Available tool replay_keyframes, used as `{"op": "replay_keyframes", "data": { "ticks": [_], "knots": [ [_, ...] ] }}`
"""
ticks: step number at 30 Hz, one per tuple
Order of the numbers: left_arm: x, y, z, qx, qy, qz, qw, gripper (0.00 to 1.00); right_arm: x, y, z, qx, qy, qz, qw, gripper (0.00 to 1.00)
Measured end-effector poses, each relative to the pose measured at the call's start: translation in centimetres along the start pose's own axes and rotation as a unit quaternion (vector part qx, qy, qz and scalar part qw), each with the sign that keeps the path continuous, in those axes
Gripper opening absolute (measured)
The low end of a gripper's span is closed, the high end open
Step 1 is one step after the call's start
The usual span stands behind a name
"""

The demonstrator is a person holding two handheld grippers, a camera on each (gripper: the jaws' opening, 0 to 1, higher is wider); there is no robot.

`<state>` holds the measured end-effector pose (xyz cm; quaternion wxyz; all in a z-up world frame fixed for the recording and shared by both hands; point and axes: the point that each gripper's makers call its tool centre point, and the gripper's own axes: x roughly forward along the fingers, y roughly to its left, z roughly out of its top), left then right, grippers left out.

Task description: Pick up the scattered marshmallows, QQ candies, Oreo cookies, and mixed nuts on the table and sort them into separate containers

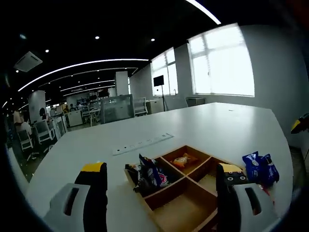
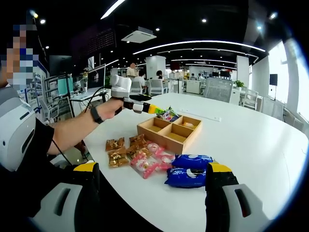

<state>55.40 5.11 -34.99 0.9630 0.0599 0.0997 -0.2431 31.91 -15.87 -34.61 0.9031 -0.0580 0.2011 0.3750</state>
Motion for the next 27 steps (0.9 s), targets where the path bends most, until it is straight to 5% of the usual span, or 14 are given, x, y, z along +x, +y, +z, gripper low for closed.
{"op": "replay_keyframes", "data": {
  "ticks": [27],
  "knots": [
    [-5.8,-0.6,-2.7,-0.019,0.009,-0.012,0.9997,0.97,-0.1,0.5,0.3,-0.006,-0.003,0.003,1.0,0.86]
  ]
}}
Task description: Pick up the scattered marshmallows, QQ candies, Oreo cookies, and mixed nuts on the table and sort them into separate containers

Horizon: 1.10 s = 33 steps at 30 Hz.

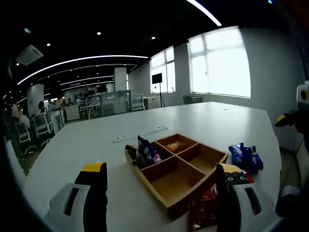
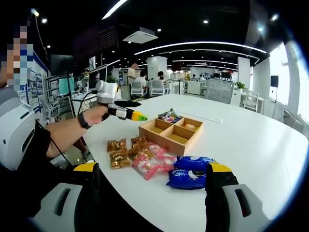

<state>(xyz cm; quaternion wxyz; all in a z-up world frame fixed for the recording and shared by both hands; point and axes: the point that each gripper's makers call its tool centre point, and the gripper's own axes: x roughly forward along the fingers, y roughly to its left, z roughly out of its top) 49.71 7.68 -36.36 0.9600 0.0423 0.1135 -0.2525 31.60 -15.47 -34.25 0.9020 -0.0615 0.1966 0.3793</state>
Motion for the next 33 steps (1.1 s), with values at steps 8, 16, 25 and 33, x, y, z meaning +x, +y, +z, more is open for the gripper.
{"op": "replay_keyframes", "data": {
  "ticks": [8,16,25,33],
  "knots": [
    [-1.0,0.0,-1.2,-0.004,0.004,0.0,1.0,0.97,-0.1,0.0,0.0,0.0,-0.001,-0.001,1.0,0.86],
    [-1.9,-0.4,-1.3,0.001,0.005,-0.006,1.0,0.97,-0.2,0.0,0.1,0.0,-0.002,-0.001,1.0,0.86],
    [-3.6,-1.2,-1.9,0.009,0.012,-0.016,0.9998,0.97,-0.3,-0.1,-0.1,0.0,-0.002,-0.001,1.0,0.86],
    [-5.1,-1.9,-3.1,-0.007,0.009,-0.026,0.9996,0.97,-0.3,-0.2,0.0,0.001,-0.004,-0.002,1.0,0.86]
  ]
}}
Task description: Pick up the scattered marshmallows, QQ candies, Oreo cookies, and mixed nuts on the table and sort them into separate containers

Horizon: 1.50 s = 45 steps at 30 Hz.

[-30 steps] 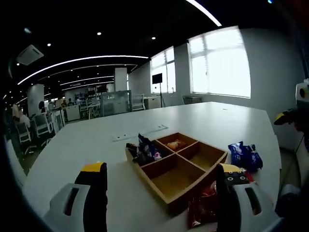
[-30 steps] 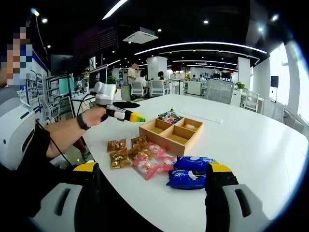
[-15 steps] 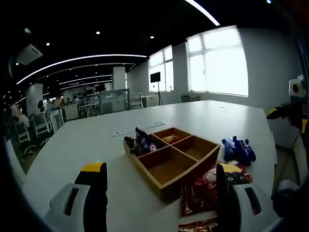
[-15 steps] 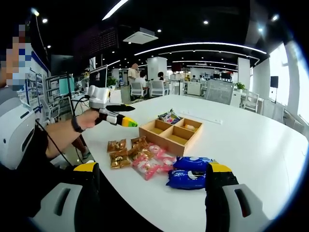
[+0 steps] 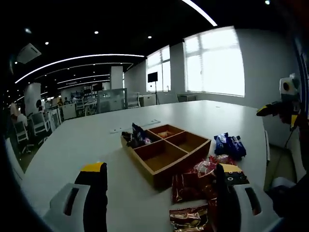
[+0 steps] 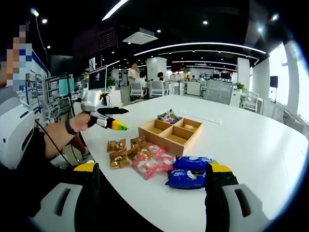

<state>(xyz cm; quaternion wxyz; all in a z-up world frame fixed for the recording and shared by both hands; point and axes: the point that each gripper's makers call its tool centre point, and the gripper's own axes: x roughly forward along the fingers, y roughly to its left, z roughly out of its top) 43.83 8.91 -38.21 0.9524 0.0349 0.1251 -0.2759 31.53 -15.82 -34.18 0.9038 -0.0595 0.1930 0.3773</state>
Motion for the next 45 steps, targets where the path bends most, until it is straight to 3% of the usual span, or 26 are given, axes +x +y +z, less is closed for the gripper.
{"op": "replay_keyframes", "data": {
  "ticks": [16,27,39,45],
  "knots": [
    [-3.2,-0.7,-0.3,-0.004,-0.002,0.001,1.0,0.97,-0.2,-0.1,-0.3,0.003,0.0,-0.002,1.0,0.86],
    [-5.1,-0.5,-1.7,-0.013,0.006,0.01,0.9998,0.97,-0.1,0.0,-0.3,0.002,0.002,-0.001,1.0,0.86],
    [-6.2,-1.3,-1.9,0.006,0.021,0.001,0.9998,0.94,-0.1,0.1,-0.2,0.001,0.002,0.0,1.0,0.86],
    [-6.4,-1.1,-2.1,-0.007,0.024,0.001,0.9997,0.95,-0.1,0.1,-0.2,0.0,0.003,0.002,1.0,0.86]
  ]
}}
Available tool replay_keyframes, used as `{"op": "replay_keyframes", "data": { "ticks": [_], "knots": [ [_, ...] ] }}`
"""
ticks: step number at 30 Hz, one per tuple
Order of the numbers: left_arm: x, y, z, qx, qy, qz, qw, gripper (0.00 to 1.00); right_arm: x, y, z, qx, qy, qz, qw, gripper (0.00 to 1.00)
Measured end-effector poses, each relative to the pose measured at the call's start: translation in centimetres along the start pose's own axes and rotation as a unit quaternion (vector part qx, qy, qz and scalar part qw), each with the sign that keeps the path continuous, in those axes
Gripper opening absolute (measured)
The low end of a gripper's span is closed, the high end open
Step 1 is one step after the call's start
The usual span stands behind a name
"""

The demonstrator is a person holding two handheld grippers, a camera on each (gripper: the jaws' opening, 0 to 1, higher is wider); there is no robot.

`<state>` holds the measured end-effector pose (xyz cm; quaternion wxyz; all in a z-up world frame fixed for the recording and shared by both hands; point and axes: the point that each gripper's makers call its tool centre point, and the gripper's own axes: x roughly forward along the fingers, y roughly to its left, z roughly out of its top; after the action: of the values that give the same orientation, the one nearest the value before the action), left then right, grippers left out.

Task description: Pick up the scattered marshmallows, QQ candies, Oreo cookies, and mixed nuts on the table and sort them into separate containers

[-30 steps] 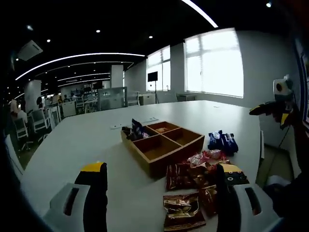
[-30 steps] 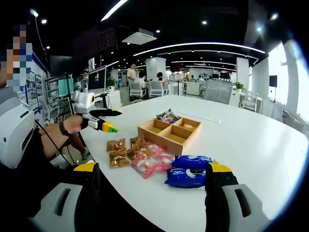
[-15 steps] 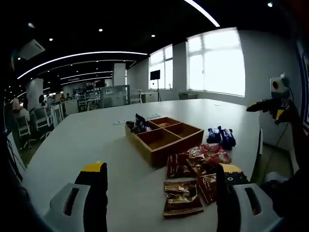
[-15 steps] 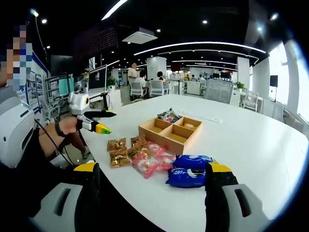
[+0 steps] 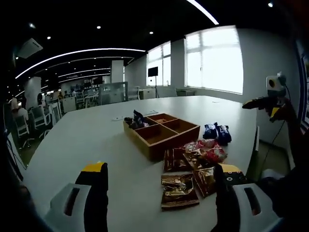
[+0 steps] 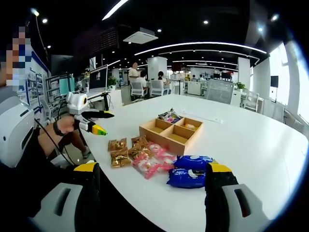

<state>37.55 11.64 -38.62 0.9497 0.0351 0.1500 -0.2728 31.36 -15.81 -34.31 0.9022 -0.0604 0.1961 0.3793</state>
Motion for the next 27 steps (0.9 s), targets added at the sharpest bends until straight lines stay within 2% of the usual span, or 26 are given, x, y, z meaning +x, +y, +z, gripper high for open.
{"op": "replay_keyframes", "data": {
  "ticks": [6,27],
  "knots": [
    [-0.15,-0.13,-0.3,-0.003,0.012,-0.006,0.9999,0.97,-0.11,-0.12,0.09,-0.001,-0.001,-0.001,1.0,0.86],
    [-0.74,0.32,-0.15,-0.013,0.002,-0.005,0.9999,0.97,0.06,-0.04,-0.27,0.001,0.004,-0.002,1.0,0.86]
  ]
}}
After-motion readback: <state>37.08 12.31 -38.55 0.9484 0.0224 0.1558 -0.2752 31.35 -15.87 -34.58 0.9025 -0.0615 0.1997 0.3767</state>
